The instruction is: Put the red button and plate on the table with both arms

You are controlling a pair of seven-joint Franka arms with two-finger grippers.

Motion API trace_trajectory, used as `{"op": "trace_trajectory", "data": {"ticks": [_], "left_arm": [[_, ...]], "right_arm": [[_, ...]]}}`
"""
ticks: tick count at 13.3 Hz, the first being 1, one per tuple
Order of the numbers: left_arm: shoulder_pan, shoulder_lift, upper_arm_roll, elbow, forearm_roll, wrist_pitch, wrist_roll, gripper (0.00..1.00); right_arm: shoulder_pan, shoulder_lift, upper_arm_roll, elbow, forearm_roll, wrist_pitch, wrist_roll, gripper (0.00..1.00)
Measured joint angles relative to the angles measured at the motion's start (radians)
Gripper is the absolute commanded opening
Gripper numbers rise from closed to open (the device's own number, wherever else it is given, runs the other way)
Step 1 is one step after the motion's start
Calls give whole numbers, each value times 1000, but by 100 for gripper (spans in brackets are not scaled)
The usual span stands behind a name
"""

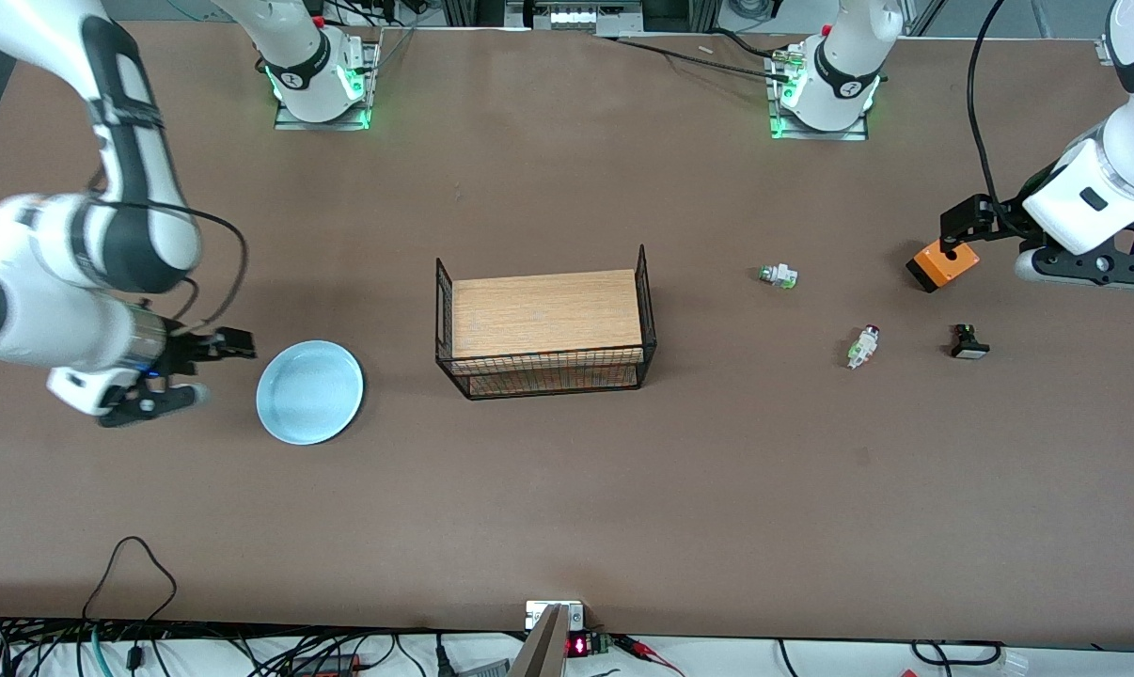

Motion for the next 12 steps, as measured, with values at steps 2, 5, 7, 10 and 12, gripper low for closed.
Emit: {"op": "trace_trajectory", "data": {"ticks": [2, 5, 7, 10, 12], "left_arm": [[0, 0, 0, 0, 0, 0, 0, 100], [0, 0, 0, 1, 0, 0, 1, 100], [0, 0, 0, 1, 0, 0, 1, 100], [0, 0, 0, 1, 0, 0, 1, 100], [0, 0, 0, 1, 0, 0, 2, 100]], "right_arm": [[-2, -33, -8, 46, -59, -45, -1, 100], [-1, -73, -8, 162, -81, -192, -1, 100], [0, -106, -8, 244, -82, -308, -1, 100], [5, -180, -6, 292, -82, -423, 13, 100], [18, -235, -3, 266, -82, -468, 15, 100]]}}
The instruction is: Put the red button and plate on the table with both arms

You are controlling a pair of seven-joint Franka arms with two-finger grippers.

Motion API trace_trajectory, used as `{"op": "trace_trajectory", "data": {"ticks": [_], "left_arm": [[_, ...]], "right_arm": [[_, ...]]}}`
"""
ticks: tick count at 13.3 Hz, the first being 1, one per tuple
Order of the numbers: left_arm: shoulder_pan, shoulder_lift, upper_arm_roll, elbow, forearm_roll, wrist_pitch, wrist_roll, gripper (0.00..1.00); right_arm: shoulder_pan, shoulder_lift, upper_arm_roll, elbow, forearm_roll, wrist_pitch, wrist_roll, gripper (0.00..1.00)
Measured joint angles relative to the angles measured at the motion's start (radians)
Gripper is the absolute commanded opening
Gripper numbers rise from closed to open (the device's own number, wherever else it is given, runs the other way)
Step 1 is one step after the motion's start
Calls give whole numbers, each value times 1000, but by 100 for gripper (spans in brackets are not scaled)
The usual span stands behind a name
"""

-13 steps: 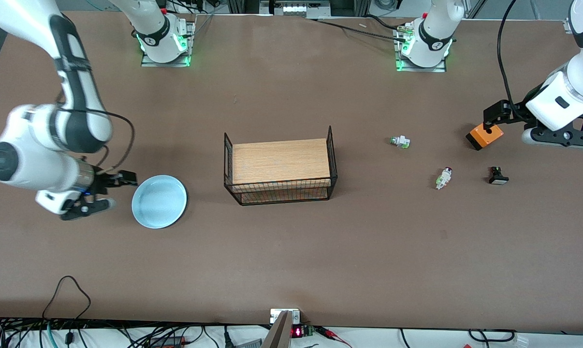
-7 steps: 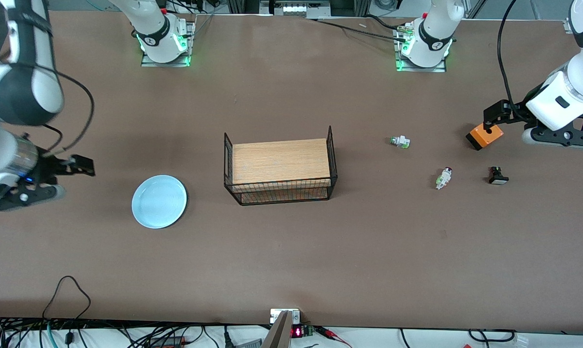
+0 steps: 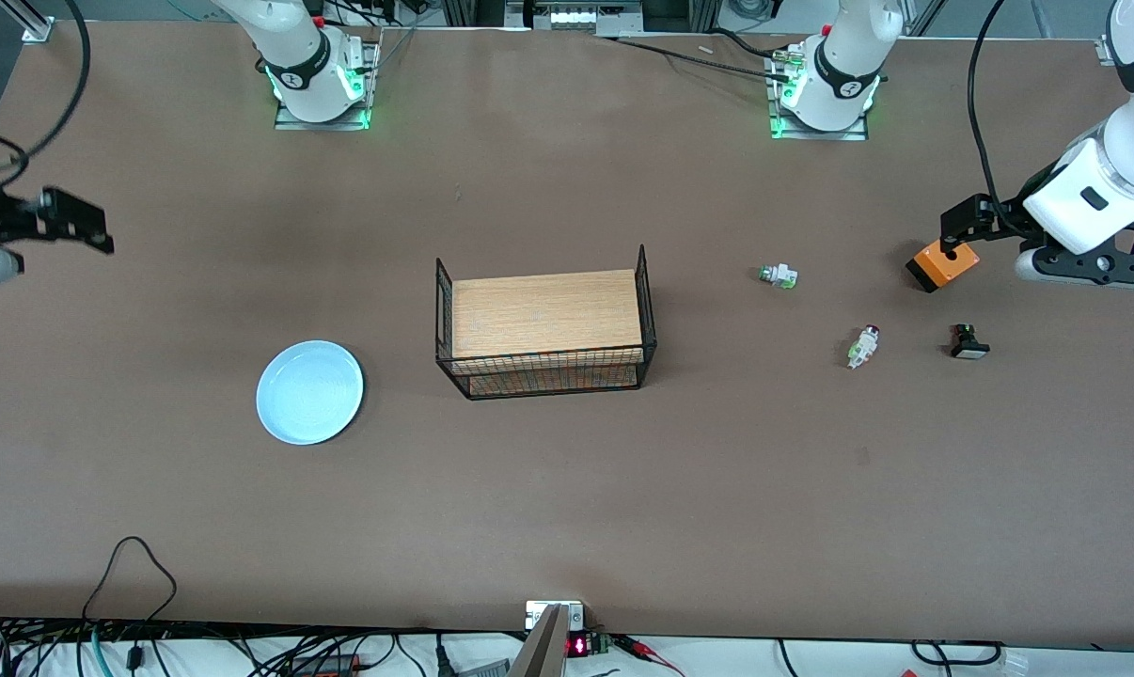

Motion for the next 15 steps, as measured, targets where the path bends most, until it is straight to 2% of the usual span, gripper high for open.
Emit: {"op": "trace_trajectory", "data": {"ticks": [3, 6, 9, 15], "left_arm": [[0, 0, 0, 0, 0, 0, 1, 100], [0, 0, 0, 0, 0, 0, 3, 100], [0, 0, 0, 0, 0, 0, 5, 100], [0, 0, 0, 0, 0, 0, 7, 100]], "right_arm": [[22, -86, 1, -111, -2, -29, 11, 100], [21, -150, -2, -244, -7, 83, 58, 100], [19, -154, -5, -257, -7, 116, 98, 100], [-3, -66, -11, -229, -7, 205, 105, 100]]}}
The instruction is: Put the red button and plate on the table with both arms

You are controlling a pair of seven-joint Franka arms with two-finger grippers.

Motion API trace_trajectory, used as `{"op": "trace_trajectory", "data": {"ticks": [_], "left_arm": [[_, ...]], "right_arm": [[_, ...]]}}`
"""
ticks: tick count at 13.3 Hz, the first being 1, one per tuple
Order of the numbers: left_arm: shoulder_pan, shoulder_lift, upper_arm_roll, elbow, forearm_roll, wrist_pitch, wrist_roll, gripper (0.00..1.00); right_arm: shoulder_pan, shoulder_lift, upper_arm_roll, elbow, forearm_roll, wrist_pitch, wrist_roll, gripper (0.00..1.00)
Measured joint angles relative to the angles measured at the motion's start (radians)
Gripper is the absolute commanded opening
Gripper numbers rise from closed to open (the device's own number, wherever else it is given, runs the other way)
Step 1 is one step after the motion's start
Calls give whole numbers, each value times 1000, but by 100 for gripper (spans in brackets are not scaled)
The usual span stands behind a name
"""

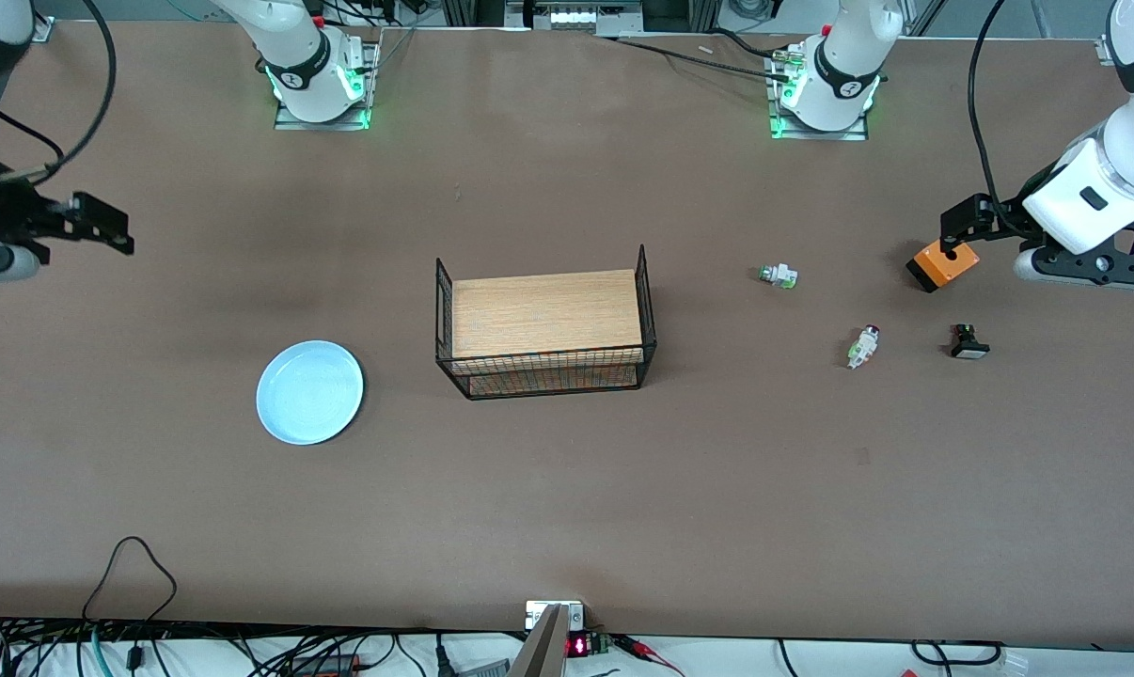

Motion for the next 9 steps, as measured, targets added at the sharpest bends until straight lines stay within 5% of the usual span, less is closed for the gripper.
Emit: {"op": "trace_trajectory", "data": {"ticks": [9], "left_arm": [[0, 0, 0, 0, 0, 0, 1, 100]], "right_arm": [[0, 19, 1, 4, 0, 2, 22, 100]]}}
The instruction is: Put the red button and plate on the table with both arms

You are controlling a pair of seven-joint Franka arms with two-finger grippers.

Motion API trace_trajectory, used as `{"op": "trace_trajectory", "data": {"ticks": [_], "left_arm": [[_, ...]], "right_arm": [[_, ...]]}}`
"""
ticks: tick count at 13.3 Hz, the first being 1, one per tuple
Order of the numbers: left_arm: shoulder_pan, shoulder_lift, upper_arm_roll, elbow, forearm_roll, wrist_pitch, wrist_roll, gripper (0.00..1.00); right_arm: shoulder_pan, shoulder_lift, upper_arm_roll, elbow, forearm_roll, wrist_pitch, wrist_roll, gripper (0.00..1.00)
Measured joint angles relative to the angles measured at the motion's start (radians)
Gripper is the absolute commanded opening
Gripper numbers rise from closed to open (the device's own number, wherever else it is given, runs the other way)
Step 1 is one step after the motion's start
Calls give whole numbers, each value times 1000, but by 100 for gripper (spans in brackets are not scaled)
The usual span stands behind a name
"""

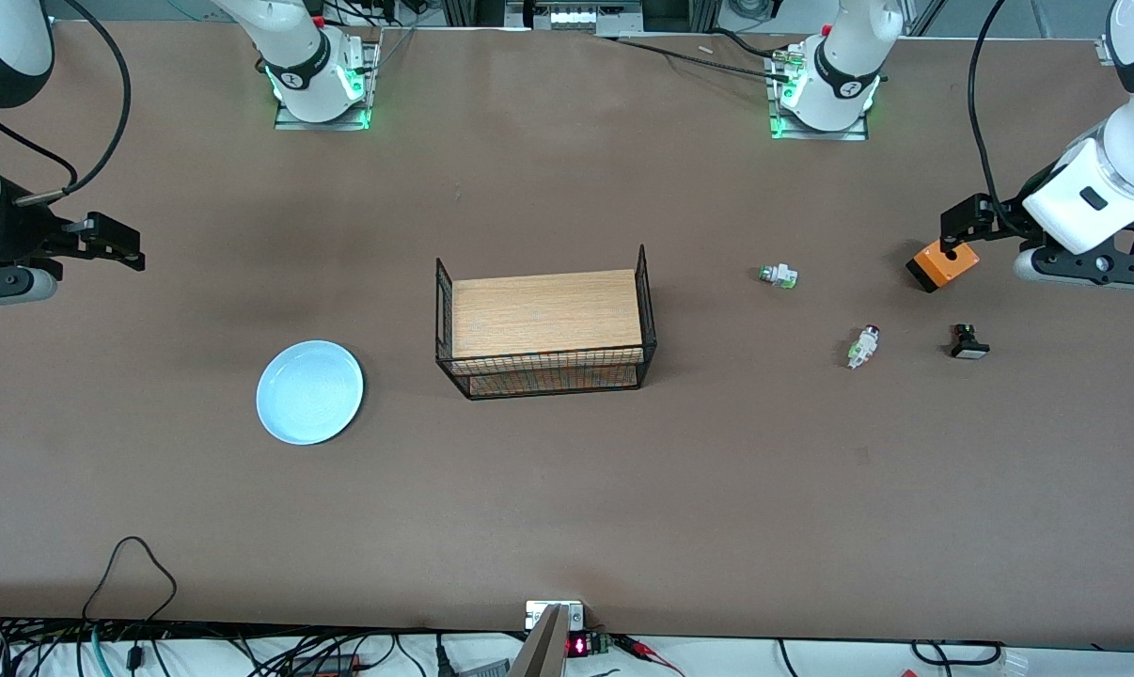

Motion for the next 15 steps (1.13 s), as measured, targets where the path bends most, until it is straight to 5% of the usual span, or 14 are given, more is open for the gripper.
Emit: {"op": "trace_trajectory", "data": {"ticks": [15], "left_arm": [[0, 0, 0, 0, 0, 0, 0, 100]], "right_arm": [[2, 3, 7, 2, 0, -50, 229, 100]]}}
